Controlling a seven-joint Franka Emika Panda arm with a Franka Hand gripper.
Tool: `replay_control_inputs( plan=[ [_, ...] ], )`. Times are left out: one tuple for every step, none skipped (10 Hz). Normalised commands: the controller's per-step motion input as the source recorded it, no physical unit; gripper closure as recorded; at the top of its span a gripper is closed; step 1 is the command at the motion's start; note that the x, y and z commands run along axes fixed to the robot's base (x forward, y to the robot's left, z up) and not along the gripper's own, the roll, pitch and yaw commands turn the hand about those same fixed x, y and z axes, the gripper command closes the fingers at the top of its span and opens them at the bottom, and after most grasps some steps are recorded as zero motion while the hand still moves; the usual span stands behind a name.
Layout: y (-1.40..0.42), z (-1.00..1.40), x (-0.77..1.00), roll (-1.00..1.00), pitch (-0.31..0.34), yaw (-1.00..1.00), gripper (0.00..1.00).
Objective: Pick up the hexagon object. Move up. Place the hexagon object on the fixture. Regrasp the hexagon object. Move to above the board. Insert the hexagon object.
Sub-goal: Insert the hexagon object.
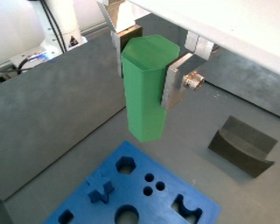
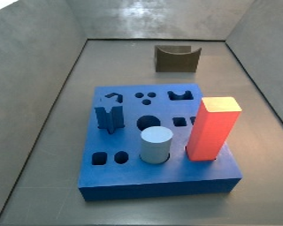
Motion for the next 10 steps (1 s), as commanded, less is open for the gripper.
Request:
replay_control_inputs(
  plan=[
    [0.12, -1.00, -0.37, -0.01, -0.050, -0.80, 1.00],
    [0.03, -0.97, -0.27, -0.02, -0.043, -0.93, 1.00],
    [0.03, -0.98, -0.25, -0.04, -0.020, -0.93, 1.00],
    [0.01, -0.98, -0.25, -0.04, -0.017, -0.90, 1.00],
    [0.12, -0.91, 0.00, -0.06, -0.073, -0.72, 1.00],
    [0.21, -0.87, 0.11, -0.07, -0.070, -0.47, 1.00],
    [0.23, -0.82, 0.25, -0.10, -0.100, -0.37, 1.00],
    [0.21, -0.77, 0.27, -0.13, -0.091, -0.28, 1.00],
    [0.13, -0.75, 0.16, -0.16, -0.114, -0.22, 1.00],
    [0.01, -0.77, 0.00, -0.16, -0.130, -0.18, 1.00]
  ],
)
